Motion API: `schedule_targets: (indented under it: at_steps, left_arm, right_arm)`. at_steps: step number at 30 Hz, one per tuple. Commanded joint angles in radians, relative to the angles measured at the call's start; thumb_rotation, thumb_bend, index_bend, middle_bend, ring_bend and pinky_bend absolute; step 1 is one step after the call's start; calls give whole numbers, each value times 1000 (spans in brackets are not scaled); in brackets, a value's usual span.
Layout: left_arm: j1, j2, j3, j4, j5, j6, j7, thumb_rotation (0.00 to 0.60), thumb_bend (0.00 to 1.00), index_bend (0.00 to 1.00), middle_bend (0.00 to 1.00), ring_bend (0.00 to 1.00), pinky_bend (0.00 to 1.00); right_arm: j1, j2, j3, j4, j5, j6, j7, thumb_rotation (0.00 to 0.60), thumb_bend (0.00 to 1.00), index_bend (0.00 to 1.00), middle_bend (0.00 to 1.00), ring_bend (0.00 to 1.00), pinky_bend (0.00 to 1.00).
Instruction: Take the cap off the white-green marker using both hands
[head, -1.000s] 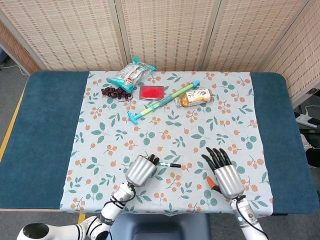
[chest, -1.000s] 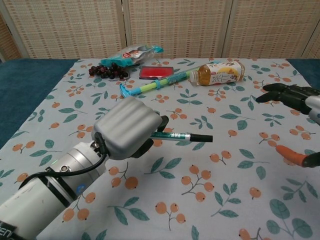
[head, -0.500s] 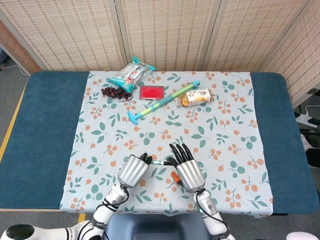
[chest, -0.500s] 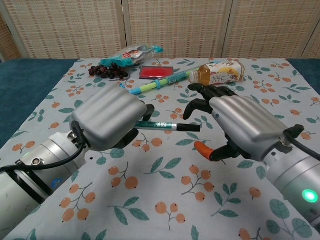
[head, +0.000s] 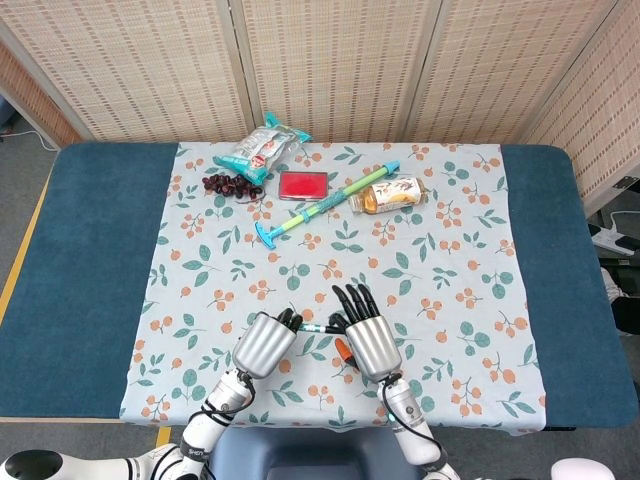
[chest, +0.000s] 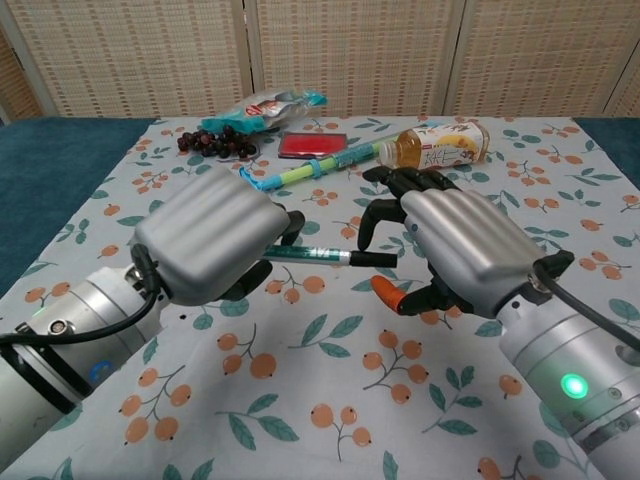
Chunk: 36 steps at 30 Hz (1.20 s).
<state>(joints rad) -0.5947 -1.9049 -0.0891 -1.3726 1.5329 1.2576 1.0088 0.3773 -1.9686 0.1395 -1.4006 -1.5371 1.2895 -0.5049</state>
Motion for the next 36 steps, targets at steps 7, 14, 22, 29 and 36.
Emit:
schedule_targets:
  at_steps: [7,14,22,29,36]
  left_arm:
    - [2,-2,8,-9,8,0,8,600,525,884,1000,970,1000]
    - [5,3,10,-21,13,2,11,600,525,884,1000,970,1000]
    - [5,6,6,-22,10,-3,13,600,525,884,1000,970,1000]
    - [5,11,0,-20,10,-3,-3,600,525,884,1000,970,1000]
    - [7,28,-5,-13,7,0,-21,600,525,885,1000,970,1000]
  right_arm:
    - [9,-8,-4,16,4,14,28,600,256,467,71,0,0]
    - [11,-13,-9,20,10,22,37,600,256,498,86,0,0]
    - [14,-18,-15,28,12,30,47,600,258,563,110,0,0]
    - [18,-28,-12,46,13,41,65,600,303,680,161,0,0]
    - [11,-21,-16,56,14,58,88,600,358,755,191,0,0]
